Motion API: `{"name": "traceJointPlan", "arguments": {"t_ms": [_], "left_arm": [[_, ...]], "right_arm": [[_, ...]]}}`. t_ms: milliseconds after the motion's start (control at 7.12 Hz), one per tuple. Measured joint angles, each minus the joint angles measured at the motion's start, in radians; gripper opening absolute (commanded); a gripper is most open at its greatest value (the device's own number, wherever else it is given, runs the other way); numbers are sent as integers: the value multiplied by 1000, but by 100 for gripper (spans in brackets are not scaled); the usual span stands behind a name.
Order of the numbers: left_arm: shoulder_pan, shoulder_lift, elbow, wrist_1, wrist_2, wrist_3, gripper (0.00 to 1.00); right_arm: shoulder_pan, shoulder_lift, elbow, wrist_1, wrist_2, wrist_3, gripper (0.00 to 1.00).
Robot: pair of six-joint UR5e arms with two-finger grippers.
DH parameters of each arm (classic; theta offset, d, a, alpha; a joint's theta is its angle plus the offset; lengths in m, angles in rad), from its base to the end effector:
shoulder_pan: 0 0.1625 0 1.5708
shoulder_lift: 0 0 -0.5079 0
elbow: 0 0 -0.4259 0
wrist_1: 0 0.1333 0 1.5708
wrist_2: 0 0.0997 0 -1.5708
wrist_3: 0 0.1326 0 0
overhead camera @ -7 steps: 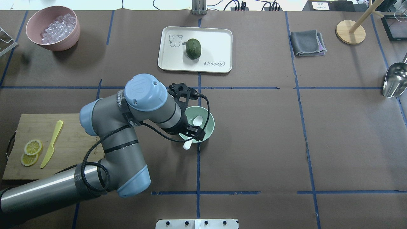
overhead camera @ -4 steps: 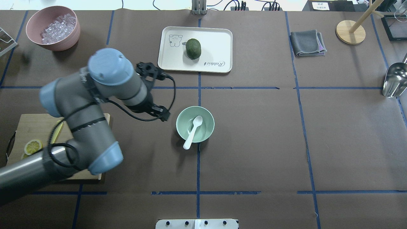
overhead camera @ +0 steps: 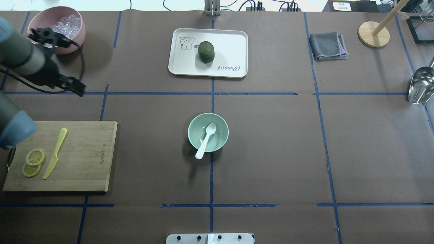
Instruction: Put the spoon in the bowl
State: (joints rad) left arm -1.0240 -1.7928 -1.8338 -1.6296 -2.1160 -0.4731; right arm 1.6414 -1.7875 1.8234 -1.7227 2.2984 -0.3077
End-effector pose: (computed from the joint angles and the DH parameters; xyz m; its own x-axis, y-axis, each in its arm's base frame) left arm 0.2738 -0.5739 0.5048 0.7287 0.2667 -0.6308 -0.1269 0.9577 0.2584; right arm 0.0735 -0.3998 0.7531 0.7260 -0.1767 0.6646 0.1572 0.9835 0.0898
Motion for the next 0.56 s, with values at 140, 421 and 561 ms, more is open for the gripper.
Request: {"name": "traceJointPlan", "arguments": {"t_ms": [140, 421, 561], "left_arm": [[-104, 80, 19, -1, -37, 152, 100], [-329, 203, 115, -1, -55, 422, 100], [-445, 220, 177, 5, -85, 539, 100]], "right_arm": [[0, 2, -1, 0, 0, 0, 100], [0, 5, -2, 0, 0, 1, 100], [0, 6, -2, 0, 1, 1, 100]]}}
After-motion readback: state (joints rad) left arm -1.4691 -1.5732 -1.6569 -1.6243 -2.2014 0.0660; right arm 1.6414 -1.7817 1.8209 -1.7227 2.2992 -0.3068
